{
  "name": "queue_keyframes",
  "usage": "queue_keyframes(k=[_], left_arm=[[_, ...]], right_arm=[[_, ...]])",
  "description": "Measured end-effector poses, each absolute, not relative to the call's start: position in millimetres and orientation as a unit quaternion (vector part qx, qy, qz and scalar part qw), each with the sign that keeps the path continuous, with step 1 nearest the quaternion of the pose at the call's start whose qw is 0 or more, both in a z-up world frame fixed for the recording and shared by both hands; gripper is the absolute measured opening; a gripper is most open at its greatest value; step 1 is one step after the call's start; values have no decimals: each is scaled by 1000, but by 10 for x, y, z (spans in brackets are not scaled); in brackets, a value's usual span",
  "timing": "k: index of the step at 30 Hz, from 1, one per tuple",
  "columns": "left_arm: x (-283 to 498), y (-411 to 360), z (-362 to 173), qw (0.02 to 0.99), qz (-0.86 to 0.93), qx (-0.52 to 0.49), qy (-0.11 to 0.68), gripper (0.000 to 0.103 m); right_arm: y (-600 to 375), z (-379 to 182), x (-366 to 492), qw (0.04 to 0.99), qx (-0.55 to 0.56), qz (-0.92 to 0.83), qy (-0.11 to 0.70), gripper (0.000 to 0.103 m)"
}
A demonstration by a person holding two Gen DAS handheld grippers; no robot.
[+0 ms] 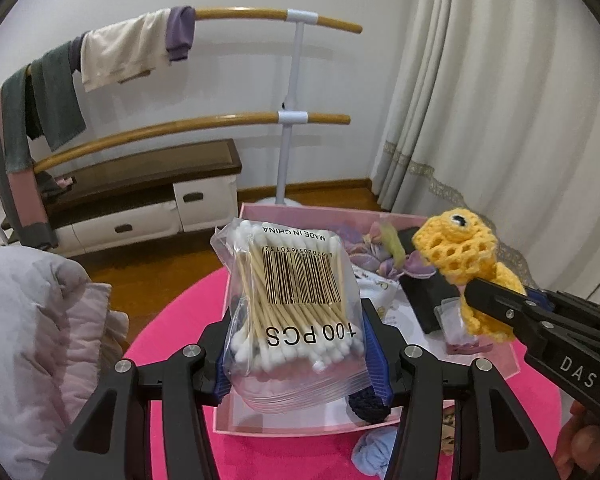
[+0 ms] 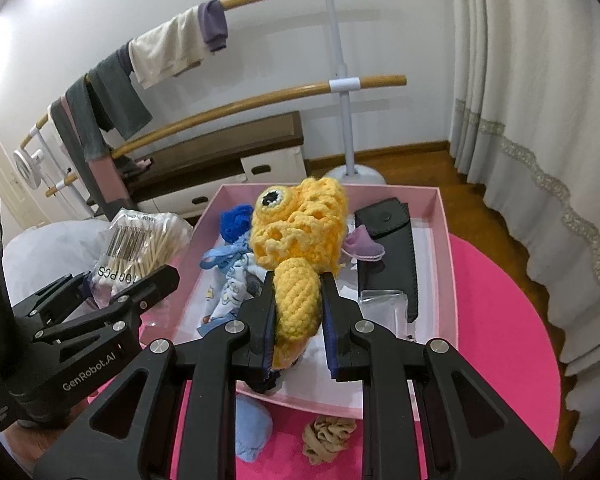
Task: Organize soft objects
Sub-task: 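Carry the cotton swab bag and yellow fish over the pink box, then open both grippers to drop the swab bag and fish into the box, then withdraw both grippers from the pink box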
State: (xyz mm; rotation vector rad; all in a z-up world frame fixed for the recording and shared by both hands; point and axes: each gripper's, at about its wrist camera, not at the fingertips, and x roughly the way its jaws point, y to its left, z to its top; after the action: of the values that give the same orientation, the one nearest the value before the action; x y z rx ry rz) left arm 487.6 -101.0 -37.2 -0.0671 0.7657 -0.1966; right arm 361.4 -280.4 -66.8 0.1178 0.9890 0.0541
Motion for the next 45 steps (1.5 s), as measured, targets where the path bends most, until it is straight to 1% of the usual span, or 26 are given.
queue_keyframes(k=[1,3,4,5,6,8,9,10,11,12,13,14,19,26,29,32,45], left_arm=[[4964,-1033,-429,920,-96,-29,379,55],[5108,-1015,-523,915,-99,-26,390,59],[5179,-1021,-579,912,-97,-24,397,65],[5243,-1026,-629,910,-95,-19,403,71],[5288,-1026,-660,909,-91,-14,406,74],[5340,-1025,-673,912,-84,-11,401,83],[5352,-1024,-667,914,-83,-12,397,86],[5340,-1012,-658,917,-79,-13,391,94],[5340,-984,-626,921,-73,-13,383,99],[5276,-961,-622,924,-69,-14,375,100],[5254,-929,-578,928,-65,-16,366,102],[5230,-899,-535,932,-60,-16,358,103],[5042,-794,-386,943,-34,-10,330,103],[4504,-861,-251,957,-20,5,288,103],[4031,-837,-290,960,-24,1,279,103],[3746,-897,-218,963,-26,1,269,103],[2799,-746,89,967,-30,-19,253,103]], right_arm=[[-2807,-717,3642,876,57,25,479,19],[-2814,-809,3697,871,58,21,487,20],[-2824,-883,3734,867,61,18,494,22],[-2838,-948,3754,864,63,13,500,27],[-2859,-1005,3770,860,65,9,506,31],[-2891,-1072,3759,857,73,6,510,47],[-2907,-1085,3739,857,77,5,510,53],[-2923,-1079,3709,858,79,1,507,68],[-2933,-1057,3673,861,81,-1,502,83],[-2956,-1023,3641,865,84,-3,495,87],[-2975,-992,3615,868,87,-4,489,97],[-2999,-946,3579,872,91,-7,481,103],[-3074,-715,3423,886,101,-26,453,103],[-3068,-349,3065,902,95,-30,420,103],[-3056,-185,2903,909,95,-32,404,103],[-3020,-72,2753,914,90,-33,394,103],[-2801,220,2027,929,62,-46,363,103]])
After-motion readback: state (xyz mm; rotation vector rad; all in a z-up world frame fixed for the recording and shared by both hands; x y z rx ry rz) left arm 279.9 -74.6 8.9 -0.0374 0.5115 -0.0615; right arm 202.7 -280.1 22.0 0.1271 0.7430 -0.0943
